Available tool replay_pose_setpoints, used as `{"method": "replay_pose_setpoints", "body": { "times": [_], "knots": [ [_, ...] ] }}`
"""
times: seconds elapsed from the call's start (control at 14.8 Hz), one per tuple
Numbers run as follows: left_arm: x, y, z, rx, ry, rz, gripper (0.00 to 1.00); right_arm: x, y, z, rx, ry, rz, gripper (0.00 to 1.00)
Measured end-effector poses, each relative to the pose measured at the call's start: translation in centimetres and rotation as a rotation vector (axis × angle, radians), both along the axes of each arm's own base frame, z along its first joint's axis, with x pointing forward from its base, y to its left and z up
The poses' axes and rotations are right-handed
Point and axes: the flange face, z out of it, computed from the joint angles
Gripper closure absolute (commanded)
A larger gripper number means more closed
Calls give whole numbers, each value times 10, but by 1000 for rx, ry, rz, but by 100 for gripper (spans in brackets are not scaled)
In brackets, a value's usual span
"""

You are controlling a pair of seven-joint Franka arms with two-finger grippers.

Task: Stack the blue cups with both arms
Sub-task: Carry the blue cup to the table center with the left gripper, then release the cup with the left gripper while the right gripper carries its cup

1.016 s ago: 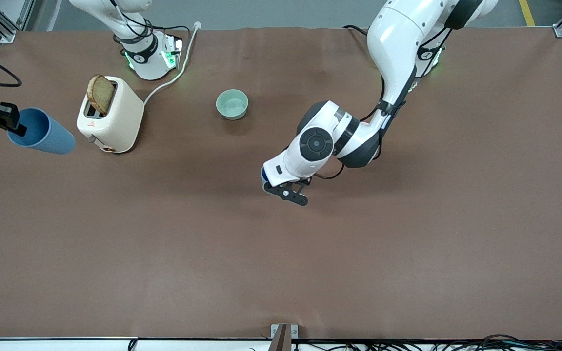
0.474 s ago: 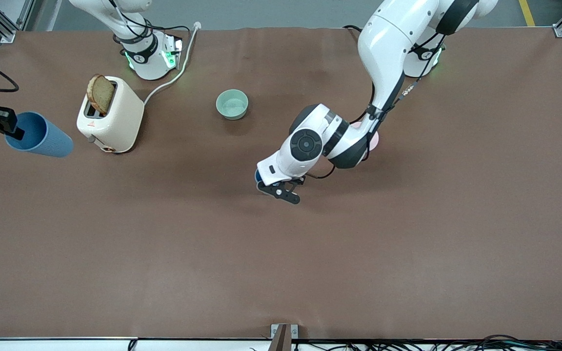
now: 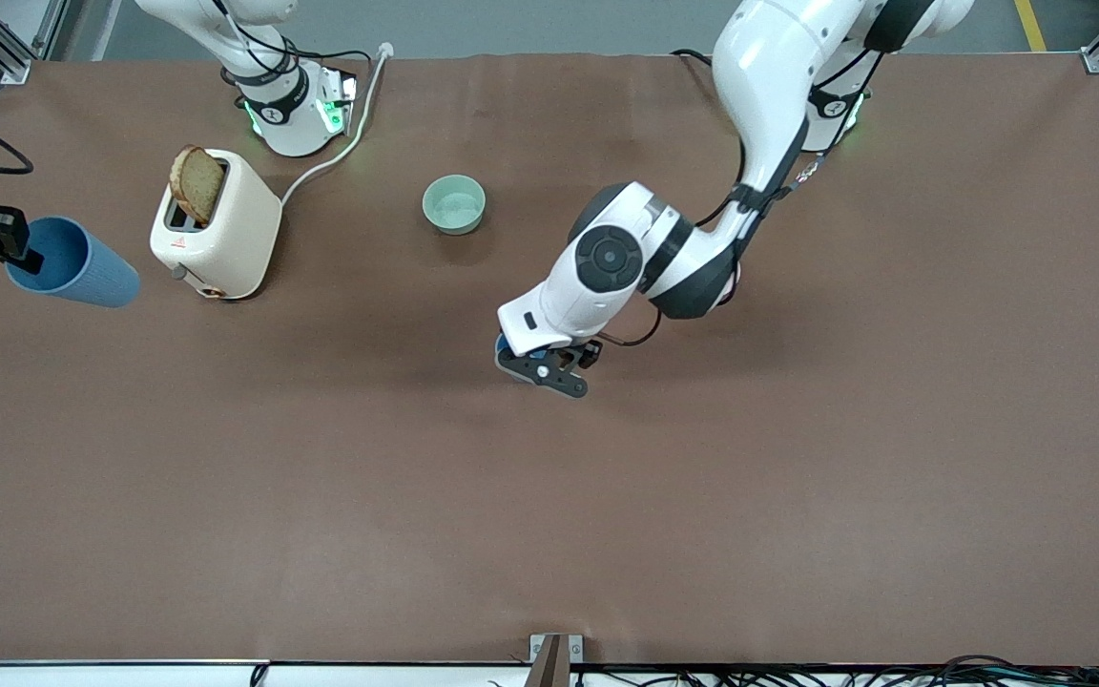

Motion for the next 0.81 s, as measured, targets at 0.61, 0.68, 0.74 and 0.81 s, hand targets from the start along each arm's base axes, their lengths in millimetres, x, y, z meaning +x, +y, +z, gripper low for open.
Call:
{"method": "replay_pose_setpoints", "body": {
  "times": [0.61,0.68,0.74,0.81],
  "knots": [
    [114,272,129,236,-130,252,0,11,121,-32,13,-50,15,99],
    [116,290,131,259,-115,274,0,9,149,-41,21,-61,-5,99],
    [119,309,134,271,-106,301,0,7,175,-50,30,-73,-29,99],
    [122,330,141,273,-106,332,0,5,200,-59,42,-84,-54,99]
  ]
}}
